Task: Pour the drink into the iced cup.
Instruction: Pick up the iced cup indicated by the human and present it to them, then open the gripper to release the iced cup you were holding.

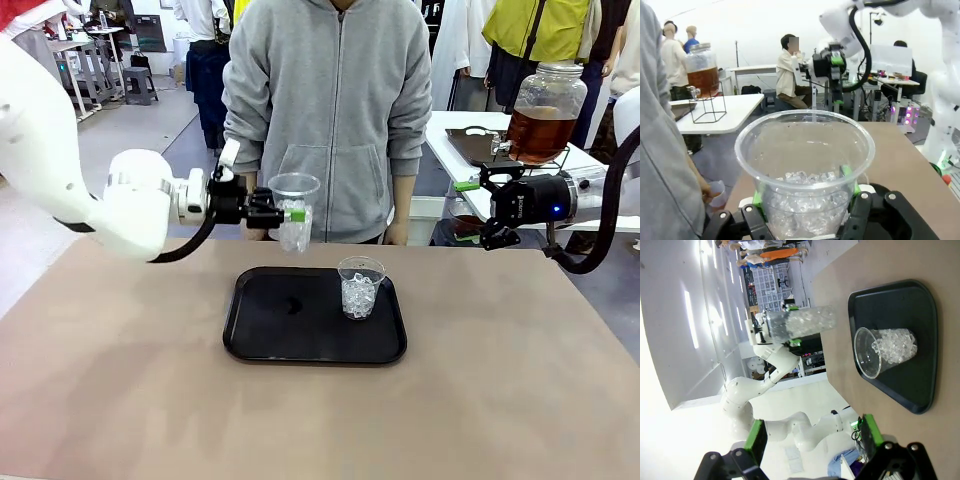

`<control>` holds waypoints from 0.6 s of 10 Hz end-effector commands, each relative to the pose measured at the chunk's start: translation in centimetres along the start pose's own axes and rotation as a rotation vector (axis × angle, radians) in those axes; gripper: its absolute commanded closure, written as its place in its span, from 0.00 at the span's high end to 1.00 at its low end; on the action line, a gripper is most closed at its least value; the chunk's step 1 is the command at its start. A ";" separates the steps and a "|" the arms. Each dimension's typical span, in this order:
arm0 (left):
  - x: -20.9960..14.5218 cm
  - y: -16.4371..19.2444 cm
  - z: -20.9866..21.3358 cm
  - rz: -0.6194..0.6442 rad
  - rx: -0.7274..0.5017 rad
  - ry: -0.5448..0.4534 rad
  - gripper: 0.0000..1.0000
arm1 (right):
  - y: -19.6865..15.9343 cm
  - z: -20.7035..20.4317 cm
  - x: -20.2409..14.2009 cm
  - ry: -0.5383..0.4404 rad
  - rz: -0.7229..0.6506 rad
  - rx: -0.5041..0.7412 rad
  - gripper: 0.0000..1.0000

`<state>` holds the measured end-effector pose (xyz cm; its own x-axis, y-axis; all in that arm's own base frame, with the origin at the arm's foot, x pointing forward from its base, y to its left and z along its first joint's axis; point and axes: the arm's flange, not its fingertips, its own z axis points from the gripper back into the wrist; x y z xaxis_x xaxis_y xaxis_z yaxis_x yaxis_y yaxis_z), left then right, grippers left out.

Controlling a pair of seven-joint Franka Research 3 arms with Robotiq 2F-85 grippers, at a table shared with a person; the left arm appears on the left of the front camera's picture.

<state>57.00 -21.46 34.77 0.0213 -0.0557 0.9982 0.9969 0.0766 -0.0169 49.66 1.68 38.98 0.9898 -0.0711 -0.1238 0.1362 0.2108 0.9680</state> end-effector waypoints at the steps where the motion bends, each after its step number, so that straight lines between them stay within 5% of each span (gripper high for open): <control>1: 1.8 1.1 -0.7 0.041 0.015 -0.001 0.70 | 0.1 0.0 0.0 -0.003 0.003 -0.005 1.00; 6: 2.0 1.1 -0.1 0.019 0.014 -0.003 0.70 | 0.1 0.0 0.0 -0.003 0.003 -0.005 1.00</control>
<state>58.29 -21.54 36.63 0.0474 -0.0529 0.9975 0.9947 0.0934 -0.0423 49.66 1.68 38.98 0.9898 -0.0712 -0.1238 0.1362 0.2108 0.9680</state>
